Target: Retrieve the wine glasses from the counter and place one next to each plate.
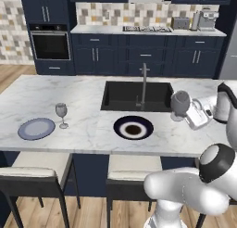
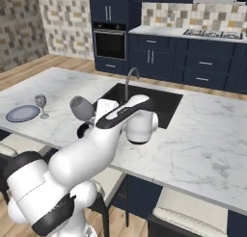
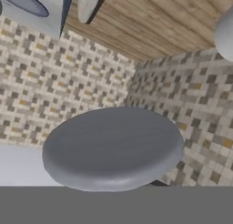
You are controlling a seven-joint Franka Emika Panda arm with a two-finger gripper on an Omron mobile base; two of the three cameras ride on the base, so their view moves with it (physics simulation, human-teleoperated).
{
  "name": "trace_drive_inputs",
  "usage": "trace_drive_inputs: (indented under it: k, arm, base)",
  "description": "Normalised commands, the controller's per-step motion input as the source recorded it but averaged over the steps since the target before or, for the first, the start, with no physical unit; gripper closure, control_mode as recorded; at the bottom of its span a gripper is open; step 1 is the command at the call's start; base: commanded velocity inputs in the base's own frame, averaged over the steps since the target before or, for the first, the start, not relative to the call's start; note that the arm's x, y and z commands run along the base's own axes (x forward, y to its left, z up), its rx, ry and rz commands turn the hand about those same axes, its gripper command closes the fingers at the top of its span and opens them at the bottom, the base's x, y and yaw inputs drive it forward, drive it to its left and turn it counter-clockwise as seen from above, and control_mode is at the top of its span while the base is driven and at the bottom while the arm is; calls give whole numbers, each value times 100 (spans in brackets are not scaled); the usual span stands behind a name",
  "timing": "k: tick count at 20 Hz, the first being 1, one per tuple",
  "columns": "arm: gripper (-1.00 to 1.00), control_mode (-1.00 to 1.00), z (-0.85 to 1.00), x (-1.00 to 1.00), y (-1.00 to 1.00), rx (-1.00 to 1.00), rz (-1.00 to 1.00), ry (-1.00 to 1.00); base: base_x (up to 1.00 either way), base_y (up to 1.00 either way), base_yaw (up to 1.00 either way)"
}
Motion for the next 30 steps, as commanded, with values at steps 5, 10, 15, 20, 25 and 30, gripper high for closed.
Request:
trace_drive_inputs:
  k: [5, 10, 15, 20, 25, 30]
  arm:
    - [100, -100, -9, 56, -10, 0, 0, 20]
    - [100, -100, -16, 28, -22, -7, 0, 7]
    - [100, -100, -18, 31, -12, -6, 0, 0]
    - [100, -100, -26, 33, -7, -1, -2, 0]
    - [100, -100, -31, 16, -3, -1, -8, 2]
    - [100, -100, -27, 6, 0, -4, -16, 3]
  base:
    - [0, 0, 0]
    - [0, 0, 0]
    - [0, 0, 0]
    - [0, 0, 0]
    - [0, 0, 0]
    - [0, 0, 0]
